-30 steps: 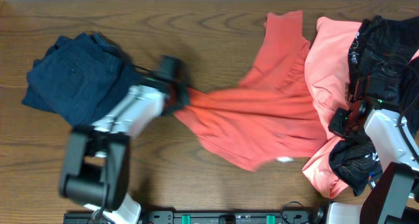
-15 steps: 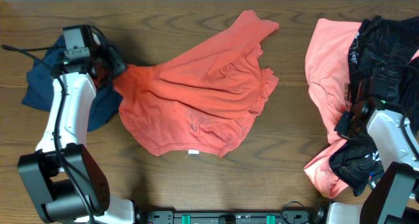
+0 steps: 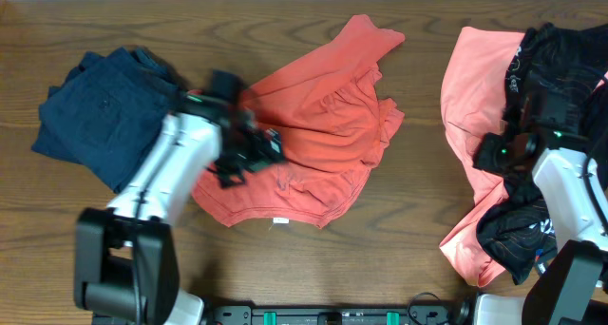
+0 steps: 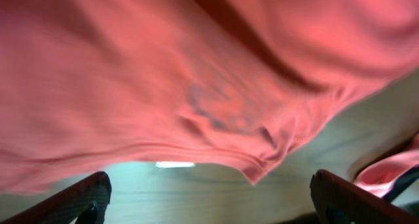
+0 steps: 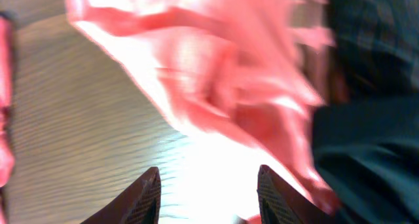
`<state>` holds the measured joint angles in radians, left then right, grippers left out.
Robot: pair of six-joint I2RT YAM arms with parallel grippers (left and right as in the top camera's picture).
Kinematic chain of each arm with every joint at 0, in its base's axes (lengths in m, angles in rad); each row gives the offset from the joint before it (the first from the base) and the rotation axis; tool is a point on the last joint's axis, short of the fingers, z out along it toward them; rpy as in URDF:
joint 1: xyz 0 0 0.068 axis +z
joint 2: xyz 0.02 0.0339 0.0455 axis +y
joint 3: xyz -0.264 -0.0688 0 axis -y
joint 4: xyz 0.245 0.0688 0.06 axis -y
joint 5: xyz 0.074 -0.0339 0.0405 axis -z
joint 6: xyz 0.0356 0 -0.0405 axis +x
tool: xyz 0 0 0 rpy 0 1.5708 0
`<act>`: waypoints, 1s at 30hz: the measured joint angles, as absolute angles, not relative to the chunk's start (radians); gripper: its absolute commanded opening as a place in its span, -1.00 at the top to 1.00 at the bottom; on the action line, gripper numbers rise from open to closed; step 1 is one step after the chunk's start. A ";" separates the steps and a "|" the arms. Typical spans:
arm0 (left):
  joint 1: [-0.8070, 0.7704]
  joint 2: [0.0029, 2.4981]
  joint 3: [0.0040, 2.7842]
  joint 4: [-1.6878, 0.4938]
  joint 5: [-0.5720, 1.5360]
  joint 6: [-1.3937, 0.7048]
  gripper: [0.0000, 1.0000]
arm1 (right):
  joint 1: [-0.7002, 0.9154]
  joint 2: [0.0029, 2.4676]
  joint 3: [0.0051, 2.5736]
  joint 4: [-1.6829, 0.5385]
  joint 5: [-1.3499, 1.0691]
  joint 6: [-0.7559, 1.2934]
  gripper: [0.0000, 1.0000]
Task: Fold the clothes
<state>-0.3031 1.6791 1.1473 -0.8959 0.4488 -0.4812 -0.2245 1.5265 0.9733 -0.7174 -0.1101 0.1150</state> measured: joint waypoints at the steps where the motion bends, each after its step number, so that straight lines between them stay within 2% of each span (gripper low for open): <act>1: -0.352 1.679 1.116 -0.855 0.452 -0.514 -0.96 | -0.214 1.526 0.973 -0.719 -0.120 0.108 0.07; 7: -0.563 1.679 0.939 -0.551 0.461 -0.718 -0.96 | -0.195 1.526 0.973 -0.723 -0.142 0.093 0.09; 8: -0.591 1.679 0.912 -0.501 0.458 -0.748 -0.79 | -0.195 1.526 0.973 -0.726 -0.142 0.093 0.10; 9: -0.612 1.679 0.892 -0.470 0.451 -0.773 -0.52 | -0.195 1.526 0.973 -0.728 -0.143 0.093 0.10; 11: -0.653 1.675 0.861 -0.441 0.418 -0.825 0.25 | -0.195 1.526 0.973 -0.735 -0.143 0.093 0.12; 13: -0.672 1.673 0.847 -0.441 0.384 -0.844 0.76 | -0.195 1.526 0.973 -0.739 -0.143 0.092 0.12; 14: -0.678 1.673 0.841 -0.448 0.368 -0.852 0.88 | -0.195 1.526 0.973 -0.740 -0.143 0.092 0.12; 19: -0.649 1.671 0.838 -0.627 0.325 -0.864 0.88 | -0.195 1.526 0.973 -0.744 -0.143 0.089 0.16; 25: -0.430 1.610 0.831 -1.015 0.183 -0.789 0.88 | -0.194 1.526 0.973 -0.748 -0.147 0.080 0.46; 28: -0.266 1.522 0.829 -1.045 0.131 -0.722 0.88 | -0.183 1.526 0.973 -0.748 -0.150 0.072 0.43; 30: -0.173 1.460 0.829 -1.008 0.159 -0.665 0.85 | -0.160 1.526 0.973 -0.742 -0.151 0.068 0.30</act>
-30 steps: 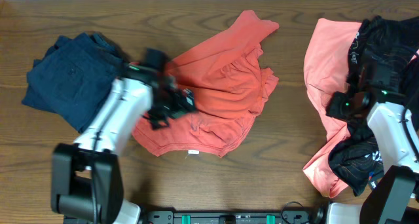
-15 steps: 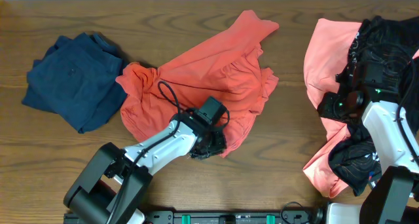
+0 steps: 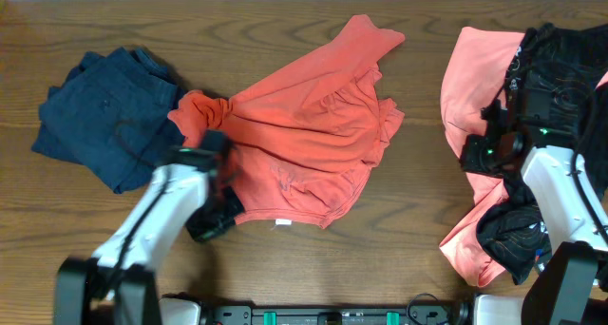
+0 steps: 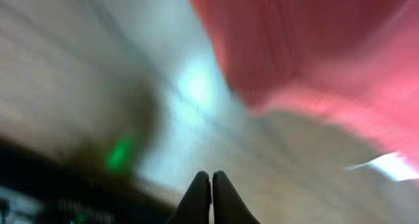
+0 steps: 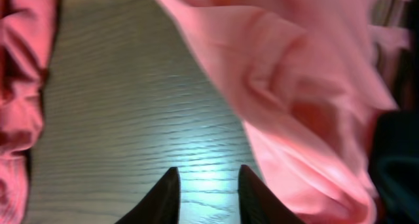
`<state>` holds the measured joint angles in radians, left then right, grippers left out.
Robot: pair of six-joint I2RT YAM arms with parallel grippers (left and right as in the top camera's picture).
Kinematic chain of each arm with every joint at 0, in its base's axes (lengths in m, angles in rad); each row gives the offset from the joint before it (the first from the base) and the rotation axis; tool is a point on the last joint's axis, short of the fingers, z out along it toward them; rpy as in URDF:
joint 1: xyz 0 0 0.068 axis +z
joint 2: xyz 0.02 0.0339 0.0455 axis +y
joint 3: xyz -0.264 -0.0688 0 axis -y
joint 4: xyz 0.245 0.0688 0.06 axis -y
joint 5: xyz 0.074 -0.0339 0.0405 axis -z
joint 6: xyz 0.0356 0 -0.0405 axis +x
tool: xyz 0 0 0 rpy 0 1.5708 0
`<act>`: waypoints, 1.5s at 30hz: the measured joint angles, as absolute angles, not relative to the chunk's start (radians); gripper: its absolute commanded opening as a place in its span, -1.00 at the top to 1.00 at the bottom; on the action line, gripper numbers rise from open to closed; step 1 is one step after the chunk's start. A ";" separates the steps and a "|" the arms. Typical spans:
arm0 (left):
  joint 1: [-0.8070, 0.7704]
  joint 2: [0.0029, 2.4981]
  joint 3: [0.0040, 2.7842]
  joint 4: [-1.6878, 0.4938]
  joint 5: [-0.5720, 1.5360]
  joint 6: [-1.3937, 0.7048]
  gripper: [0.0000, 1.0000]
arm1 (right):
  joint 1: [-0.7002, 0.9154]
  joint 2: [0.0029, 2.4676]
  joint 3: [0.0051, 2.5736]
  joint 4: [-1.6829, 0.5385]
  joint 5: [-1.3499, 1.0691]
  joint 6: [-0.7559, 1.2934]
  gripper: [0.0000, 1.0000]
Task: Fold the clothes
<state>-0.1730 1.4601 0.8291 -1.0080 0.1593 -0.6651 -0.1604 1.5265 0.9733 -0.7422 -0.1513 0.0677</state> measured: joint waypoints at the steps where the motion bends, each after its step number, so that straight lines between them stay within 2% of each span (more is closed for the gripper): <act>1: -0.134 1.425 0.829 -0.979 0.199 -0.630 0.65 | -0.147 1.526 0.973 -0.738 -0.151 0.064 0.27; 2: -0.115 1.401 0.829 -0.950 0.234 -0.606 0.39 | -0.134 1.526 0.973 -0.733 -0.152 0.060 0.25; 5: -0.113 1.349 0.830 -0.887 0.329 -0.567 -0.12 | -0.112 1.526 0.973 -0.727 -0.157 0.056 0.19; 6: -0.124 1.343 0.830 -0.875 0.351 -0.569 -0.16 | -0.109 1.526 0.973 -0.726 -0.157 0.056 0.16; 8: -0.157 1.346 0.830 -0.857 0.379 -0.580 -0.41 | -0.108 1.526 0.973 -0.726 -0.157 0.056 0.10; 11: -0.236 1.356 0.829 -0.812 0.406 -0.623 -0.59 | -0.108 1.526 0.973 -0.730 -0.157 0.055 0.08; 13: -0.294 1.368 0.829 -0.774 0.417 -0.656 -0.85 | -0.108 1.526 0.973 -0.731 -0.157 0.055 0.06; 24: -0.616 1.642 0.829 -0.436 0.425 -0.911 -0.85 | -0.108 1.526 0.973 -0.742 -0.157 0.055 0.05; 26: -0.638 1.670 0.846 -0.377 0.438 -0.958 -0.69 | -0.108 1.526 0.973 -0.743 -0.155 0.055 0.05; 27: -0.646 1.684 0.853 -0.349 0.445 -0.982 -0.48 | -0.108 1.526 0.974 -0.743 -0.154 0.055 0.05; 29: -0.660 1.711 0.860 -0.305 0.448 -1.008 0.38 | -0.108 1.526 0.974 -0.744 -0.152 0.055 0.05; 31: -0.666 1.736 0.864 -0.300 0.450 -1.019 0.87 | -0.108 1.526 0.974 -0.744 -0.151 0.055 0.05; 35: -0.660 1.753 0.866 -0.341 0.455 -1.025 0.88 | -0.108 1.526 0.974 -0.746 -0.146 0.055 0.05; 39: -0.618 1.748 0.880 -0.490 0.473 -0.991 0.88 | -0.108 1.526 0.974 -0.749 -0.137 0.055 0.06; 42: -0.532 1.725 0.878 -0.697 0.432 -0.920 0.88 | -0.108 1.526 0.974 -0.755 -0.118 0.055 0.07; 45: -0.378 1.691 0.862 -0.880 0.262 -0.827 0.88 | -0.108 1.526 0.974 -0.760 -0.099 0.056 0.07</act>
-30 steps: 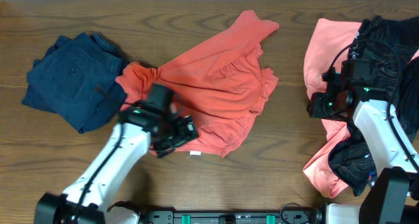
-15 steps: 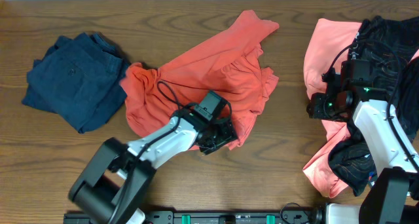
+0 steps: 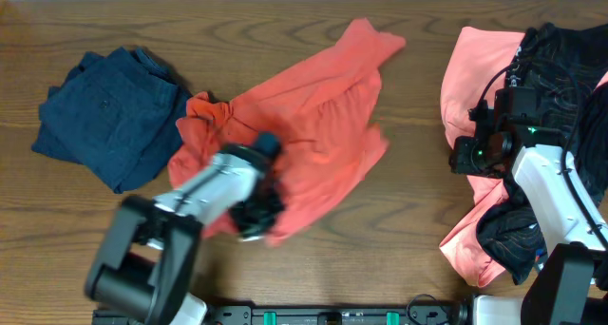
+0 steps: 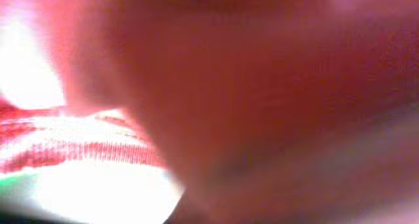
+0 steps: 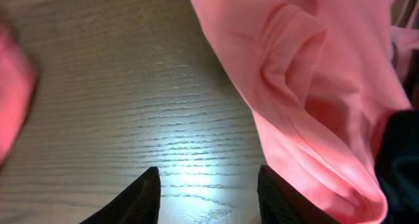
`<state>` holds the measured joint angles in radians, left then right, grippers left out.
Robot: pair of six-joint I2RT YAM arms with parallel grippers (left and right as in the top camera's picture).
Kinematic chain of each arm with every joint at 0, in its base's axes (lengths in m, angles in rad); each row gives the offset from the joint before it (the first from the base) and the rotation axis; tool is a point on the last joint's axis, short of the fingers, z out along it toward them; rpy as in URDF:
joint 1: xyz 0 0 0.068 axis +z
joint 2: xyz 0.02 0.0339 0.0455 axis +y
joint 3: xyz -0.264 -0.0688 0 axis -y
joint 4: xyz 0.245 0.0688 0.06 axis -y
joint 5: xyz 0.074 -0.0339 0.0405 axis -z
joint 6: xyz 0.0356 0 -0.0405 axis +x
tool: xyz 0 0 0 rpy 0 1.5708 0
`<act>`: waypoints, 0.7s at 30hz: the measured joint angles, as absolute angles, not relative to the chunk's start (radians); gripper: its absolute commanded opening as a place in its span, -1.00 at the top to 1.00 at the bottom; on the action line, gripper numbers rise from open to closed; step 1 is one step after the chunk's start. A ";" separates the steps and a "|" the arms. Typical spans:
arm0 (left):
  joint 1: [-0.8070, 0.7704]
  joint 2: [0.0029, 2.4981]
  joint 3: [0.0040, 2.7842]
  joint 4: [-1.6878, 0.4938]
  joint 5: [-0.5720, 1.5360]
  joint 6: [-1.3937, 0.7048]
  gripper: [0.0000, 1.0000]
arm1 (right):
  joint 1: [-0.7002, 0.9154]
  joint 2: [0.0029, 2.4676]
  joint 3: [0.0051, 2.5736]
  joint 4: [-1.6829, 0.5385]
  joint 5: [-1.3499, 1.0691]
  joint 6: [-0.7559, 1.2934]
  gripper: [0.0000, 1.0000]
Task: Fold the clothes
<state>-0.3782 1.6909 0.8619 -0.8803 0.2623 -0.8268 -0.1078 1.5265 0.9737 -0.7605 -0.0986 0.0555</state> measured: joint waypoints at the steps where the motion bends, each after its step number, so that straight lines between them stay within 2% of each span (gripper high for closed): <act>1: -0.313 1.677 0.860 -0.918 0.190 -0.794 0.88 | -0.108 1.526 0.974 -0.760 -0.095 0.056 0.07; 4: -0.125 1.618 0.868 -0.980 -0.005 -0.724 0.85 | -0.108 1.526 0.974 -0.761 -0.089 0.056 0.08; 5: -0.054 1.592 0.878 -0.991 -0.057 -0.704 0.66 | -0.108 1.526 0.974 -0.761 -0.087 0.056 0.07; 6: 0.007 1.568 0.889 -0.995 -0.093 -0.685 0.27 | -0.108 1.526 0.974 -0.761 -0.086 0.056 0.08; 7: 0.051 1.551 0.899 -0.996 -0.107 -0.672 -0.02 | -0.108 1.526 0.974 -0.762 -0.085 0.056 0.07; 8: 0.097 1.532 0.910 -0.996 -0.112 -0.668 -0.19 | -0.108 1.526 0.974 -0.762 -0.084 0.056 0.08; 11: 0.196 1.484 0.930 -1.016 -0.063 -0.632 -0.28 | -0.108 1.526 0.974 -0.762 -0.081 0.056 0.08; 14: 0.200 1.467 0.931 -1.068 0.054 -0.613 -0.30 | -0.108 1.526 0.974 -0.762 -0.078 0.056 0.07; 21: -0.001 1.466 0.916 -1.039 0.253 -0.630 -0.30 | -0.108 1.526 0.974 -0.763 -0.078 0.056 0.06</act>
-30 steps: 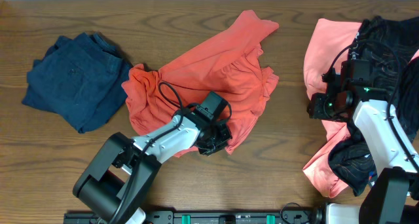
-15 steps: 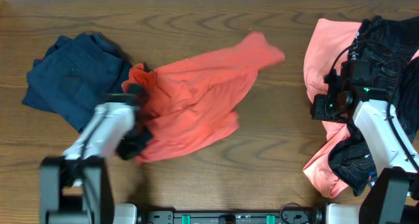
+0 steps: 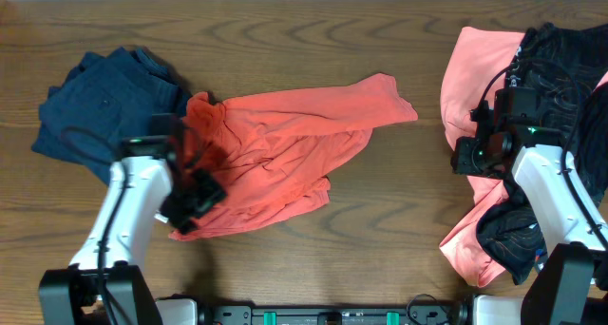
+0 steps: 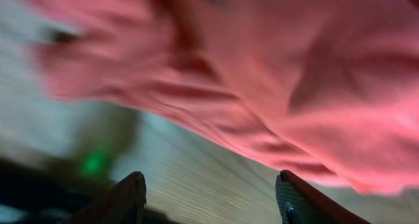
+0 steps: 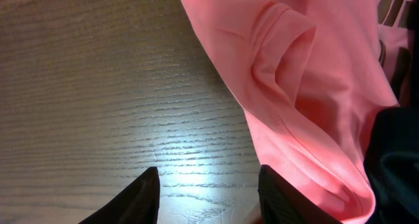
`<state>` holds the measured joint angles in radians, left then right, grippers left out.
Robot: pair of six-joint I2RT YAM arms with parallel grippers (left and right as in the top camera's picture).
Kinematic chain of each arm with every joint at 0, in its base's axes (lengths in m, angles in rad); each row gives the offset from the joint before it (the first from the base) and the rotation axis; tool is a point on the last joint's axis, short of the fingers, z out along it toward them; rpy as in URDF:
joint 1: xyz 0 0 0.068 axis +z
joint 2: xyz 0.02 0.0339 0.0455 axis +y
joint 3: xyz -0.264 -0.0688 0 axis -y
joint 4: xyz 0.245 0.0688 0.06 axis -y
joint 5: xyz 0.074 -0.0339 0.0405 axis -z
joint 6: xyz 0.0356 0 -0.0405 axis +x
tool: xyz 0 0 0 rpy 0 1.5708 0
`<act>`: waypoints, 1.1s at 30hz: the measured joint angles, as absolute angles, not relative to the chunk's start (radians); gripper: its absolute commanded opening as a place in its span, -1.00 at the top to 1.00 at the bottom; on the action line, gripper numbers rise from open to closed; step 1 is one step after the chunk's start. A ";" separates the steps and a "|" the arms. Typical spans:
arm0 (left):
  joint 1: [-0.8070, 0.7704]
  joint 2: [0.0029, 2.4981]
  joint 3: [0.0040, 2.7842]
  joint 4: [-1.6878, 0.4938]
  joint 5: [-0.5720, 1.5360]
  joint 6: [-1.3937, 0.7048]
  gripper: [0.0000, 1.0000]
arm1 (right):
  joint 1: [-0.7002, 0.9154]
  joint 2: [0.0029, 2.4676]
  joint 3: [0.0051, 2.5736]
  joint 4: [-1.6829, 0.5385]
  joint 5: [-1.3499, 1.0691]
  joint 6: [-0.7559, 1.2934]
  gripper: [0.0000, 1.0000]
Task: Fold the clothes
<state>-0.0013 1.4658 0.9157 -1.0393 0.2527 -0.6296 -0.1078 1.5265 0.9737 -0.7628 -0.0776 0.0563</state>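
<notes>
An orange-red shirt [image 3: 285, 140] lies crumpled and stretched sideways on the table's middle, one sleeve reaching right. My left gripper [image 3: 190, 203] stands open at its lower left edge; in the left wrist view [image 4: 209, 198] the shirt [image 4: 262, 86] fills the frame above bare wood between the fingers. A folded navy garment [image 3: 100, 111] lies at the far left. My right gripper [image 3: 472, 157] is open over bare wood beside a pink shirt [image 3: 475, 87], whose edge [image 5: 294, 86] shows in the right wrist view [image 5: 208, 188].
A dark patterned garment [image 3: 560, 68] lies heaped on the pink shirt at the right edge, with more of it low at the right [image 3: 513, 235]. The table's wood [image 3: 399, 220] shows between the two piles.
The left gripper has moved from the shirt's lower middle to its lower left edge and now stands open. The orange shirt lies lower and spread sideways. The right gripper has not moved.
First the left gripper was open over the orange shirt's left part. Then it was shut low beside the shirt's lower left. Later it sat under bunched cloth at the middle. Now the shirt is stretched sideways and the left gripper is open. The right gripper stayed beside the pink shirt.
</notes>
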 measured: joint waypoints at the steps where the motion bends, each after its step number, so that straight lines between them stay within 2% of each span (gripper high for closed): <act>1: -0.040 1.466 0.908 -1.023 0.265 -0.649 -0.30 | -0.108 1.526 0.974 -0.763 -0.078 0.056 0.06; 6: -0.232 1.464 0.843 -0.892 0.294 -0.793 -0.30 | -0.108 1.526 0.974 -0.766 -0.077 0.056 0.04; 11: -0.352 1.463 0.735 -0.712 0.303 -0.999 -0.29 | -0.108 1.526 0.974 -0.770 -0.077 0.056 0.04; 19: -0.402 1.450 0.631 -0.546 0.303 -1.227 -0.28 | -0.108 1.526 0.974 -0.770 -0.076 0.056 0.03; 21: -0.403 1.437 0.621 -0.518 0.287 -1.262 0.12 | -0.108 1.526 0.974 -0.770 -0.076 0.056 0.03; 23: -0.404 1.435 0.614 -0.502 0.266 -1.277 0.31 | -0.108 1.526 0.974 -0.770 -0.075 0.056 0.03; 25: -0.405 1.435 0.612 -0.496 0.250 -1.282 0.41 | -0.108 1.526 0.974 -0.770 -0.075 0.056 0.03; 28: -0.407 1.435 0.610 -0.493 0.232 -1.285 0.88 | -0.108 1.526 0.974 -0.770 -0.075 0.056 0.03; 33: -0.407 1.435 0.605 -0.490 0.210 -1.229 0.88 | -0.108 1.526 0.974 -0.776 -0.075 0.056 0.01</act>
